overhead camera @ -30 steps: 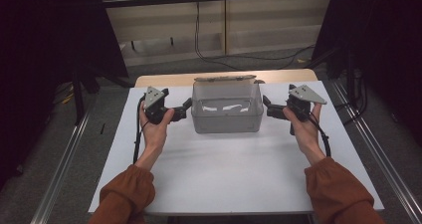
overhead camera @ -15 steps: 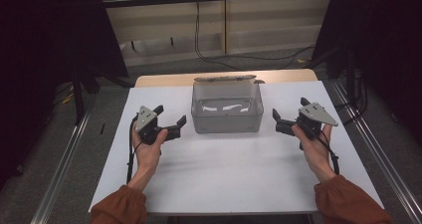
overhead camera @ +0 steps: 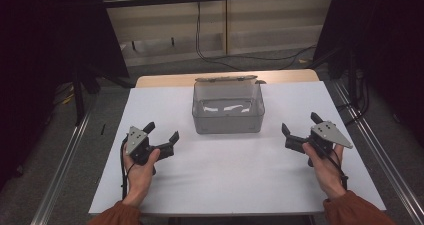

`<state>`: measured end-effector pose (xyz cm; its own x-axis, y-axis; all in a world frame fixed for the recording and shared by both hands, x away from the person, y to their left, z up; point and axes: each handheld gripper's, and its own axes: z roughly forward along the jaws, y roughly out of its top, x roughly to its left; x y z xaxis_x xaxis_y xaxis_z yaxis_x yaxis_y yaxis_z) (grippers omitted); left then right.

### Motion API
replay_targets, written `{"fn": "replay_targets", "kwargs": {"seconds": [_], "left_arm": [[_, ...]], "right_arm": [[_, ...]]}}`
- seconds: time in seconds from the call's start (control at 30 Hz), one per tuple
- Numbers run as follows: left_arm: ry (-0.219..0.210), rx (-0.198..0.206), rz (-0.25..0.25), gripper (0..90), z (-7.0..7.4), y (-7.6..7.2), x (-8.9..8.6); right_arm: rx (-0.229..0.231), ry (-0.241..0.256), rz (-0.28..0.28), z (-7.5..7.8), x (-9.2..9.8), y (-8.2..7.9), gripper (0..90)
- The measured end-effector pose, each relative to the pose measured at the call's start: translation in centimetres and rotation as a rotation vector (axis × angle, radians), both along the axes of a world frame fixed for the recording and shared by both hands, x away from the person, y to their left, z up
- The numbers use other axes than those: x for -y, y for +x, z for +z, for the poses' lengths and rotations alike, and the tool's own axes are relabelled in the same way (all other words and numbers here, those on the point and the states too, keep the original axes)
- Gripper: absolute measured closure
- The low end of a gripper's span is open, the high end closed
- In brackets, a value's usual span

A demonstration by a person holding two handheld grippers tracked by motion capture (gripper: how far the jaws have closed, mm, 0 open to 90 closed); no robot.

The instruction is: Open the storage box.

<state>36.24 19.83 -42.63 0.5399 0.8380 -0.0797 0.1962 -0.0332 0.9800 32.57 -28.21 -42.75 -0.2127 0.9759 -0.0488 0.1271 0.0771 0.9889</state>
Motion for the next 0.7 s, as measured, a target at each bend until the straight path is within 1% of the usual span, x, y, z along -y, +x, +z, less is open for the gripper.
{"fn": "replay_targets", "kwargs": {"seconds": [0.07, 0.13, 0.23, 0.27, 0.3, 0.33, 0.37, 0.43, 0.47, 0.5, 0.57, 0.63, 0.67, 0.7], "left_arm": [[0.006, -0.004, 0.017, 3.7, -0.2, -0.4, -0.1], [0.004, -0.003, 0.03, 3.7, -0.2, -1.0, -0.3], [0.006, 0.008, 0.035, 3.8, -0.2, -1.8, -0.8], [0.007, 0.007, 0.04, 3.7, -0.2, -2.1, -0.9], [0.0, 0.004, 0.039, 3.8, -0.3, -2.3, -0.9], [0.005, -0.004, 0.034, 3.7, -0.2, -2.6, -1.0], [0.006, -0.003, 0.037, 3.7, -0.2, -2.9, -1.0], [0.017, -0.001, 0.041, 3.8, -0.1, -3.5, -1.1], [0.026, 0.001, 0.049, 3.7, -0.2, -3.7, -1.2], [0.023, -0.002, 0.054, 3.7, -0.2, -4.0, -1.3], [0.02, -0.019, 0.054, 3.6, -0.4, -4.3, -1.6], [0.036, -0.024, 0.051, 3.5, -0.6, -4.6, -1.8], [0.045, -0.032, 0.045, 3.4, -0.7, -4.5, -1.9], [0.045, -0.043, 0.042, 3.4, -0.8, -4.3, -1.9]], "right_arm": [[0.003, 0.017, -0.008, -0.1, 0.3, -0.5, 0.0], [0.005, 0.016, -0.009, -0.2, 0.6, -1.1, 0.0], [0.01, 0.023, -0.022, -0.2, 1.1, -2.1, 0.0], [0.008, 0.025, -0.027, -0.2, 1.3, -2.4, 0.0], [0.006, 0.027, -0.034, -0.2, 1.6, -2.7, 0.0], [0.005, 0.032, -0.042, -0.3, 1.8, -3.0, 0.0], [0.004, 0.034, -0.053, -0.4, 1.9, -3.3, 0.0], [-0.015, 0.026, -0.065, -0.7, 2.1, -3.9, 0.0], [-0.031, 0.031, -0.066, -0.9, 2.1, -4.3, 0.0], [-0.044, 0.038, -0.069, -0.9, 2.1, -4.7, 0.0], [-0.048, 0.039, -0.065, -1.1, 2.0, -5.4, 0.0], [-0.054, 0.027, -0.046, -1.3, 1.9, -6.0, 0.0], [-0.063, 0.021, -0.03, -1.4, 1.9, -6.0, 0.0], [-0.064, 0.022, -0.03, -1.4, 1.9, -6.0, 0.0]]}}
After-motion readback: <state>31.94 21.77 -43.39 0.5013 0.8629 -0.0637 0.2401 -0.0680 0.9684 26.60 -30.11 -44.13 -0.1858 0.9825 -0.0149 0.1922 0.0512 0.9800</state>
